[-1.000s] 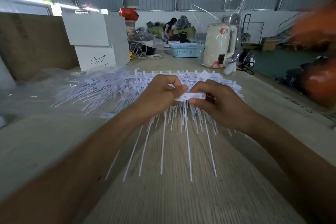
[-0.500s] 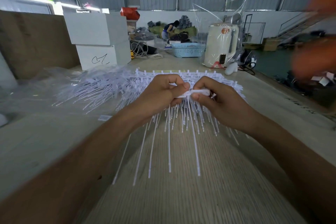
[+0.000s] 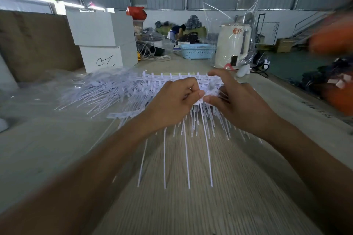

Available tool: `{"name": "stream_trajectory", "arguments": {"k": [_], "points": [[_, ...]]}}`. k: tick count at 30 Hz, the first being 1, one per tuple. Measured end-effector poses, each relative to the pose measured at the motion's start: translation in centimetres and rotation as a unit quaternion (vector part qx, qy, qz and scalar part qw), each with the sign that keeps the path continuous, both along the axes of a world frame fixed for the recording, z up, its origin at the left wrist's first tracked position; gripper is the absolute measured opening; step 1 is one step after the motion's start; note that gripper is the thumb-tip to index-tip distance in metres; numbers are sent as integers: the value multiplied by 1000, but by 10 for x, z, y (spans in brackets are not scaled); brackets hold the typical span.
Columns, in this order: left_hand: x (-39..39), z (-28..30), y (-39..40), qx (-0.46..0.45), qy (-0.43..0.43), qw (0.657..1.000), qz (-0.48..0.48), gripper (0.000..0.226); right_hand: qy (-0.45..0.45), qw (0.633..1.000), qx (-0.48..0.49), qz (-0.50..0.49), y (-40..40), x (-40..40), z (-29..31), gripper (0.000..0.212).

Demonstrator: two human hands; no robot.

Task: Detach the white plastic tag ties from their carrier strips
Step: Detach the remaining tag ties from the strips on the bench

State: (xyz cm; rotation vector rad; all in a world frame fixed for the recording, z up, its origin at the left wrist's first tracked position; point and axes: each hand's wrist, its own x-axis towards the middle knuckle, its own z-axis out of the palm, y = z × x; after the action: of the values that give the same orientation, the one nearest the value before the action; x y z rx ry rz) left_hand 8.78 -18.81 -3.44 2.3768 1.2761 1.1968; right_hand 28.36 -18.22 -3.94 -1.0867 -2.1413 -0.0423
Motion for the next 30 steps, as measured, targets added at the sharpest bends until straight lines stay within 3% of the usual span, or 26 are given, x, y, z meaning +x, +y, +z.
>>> {"name": "stream_trajectory", "arguments": {"k": [4, 6, 9, 11, 14, 17, 20, 22, 24, 30], "points": [[-2, 5, -3, -35, -24, 999, -21, 24, -11, 996, 13, -89, 7, 5, 3, 27], [1, 4, -5, -43, -15, 998, -33, 24, 29, 991, -24, -127, 12, 18, 10, 20], [7, -1, -6, -42, -31, 997, -48, 22, 164, 979, -91, -75, 15, 33, 13, 12], [6, -3, -6, -45, -48, 997, -51, 19, 207, 967, -145, -19, 11, 27, 9, 13], [2, -4, -1, -32, -51, 997, -40, 15, 182, 964, -187, 43, 7, 16, 5, 29], [-2, -5, 4, -41, -70, 996, -23, 20, 150, 974, -153, 78, -1, 11, 10, 15], [-4, -3, 6, -79, -122, 988, -43, 33, 142, 976, -131, 102, -5, 11, 12, 29], [-5, -2, 5, -92, -140, 984, -58, 34, 126, 980, -116, 102, -7, 12, 14, 30], [-5, -1, 4, -105, -141, 982, -70, 35, 95, 984, -117, 94, -5, 13, 16, 18], [-4, -4, 6, -93, -108, 988, -58, 35, 24, 997, -70, 22, 3, 12, 6, 30]]}}
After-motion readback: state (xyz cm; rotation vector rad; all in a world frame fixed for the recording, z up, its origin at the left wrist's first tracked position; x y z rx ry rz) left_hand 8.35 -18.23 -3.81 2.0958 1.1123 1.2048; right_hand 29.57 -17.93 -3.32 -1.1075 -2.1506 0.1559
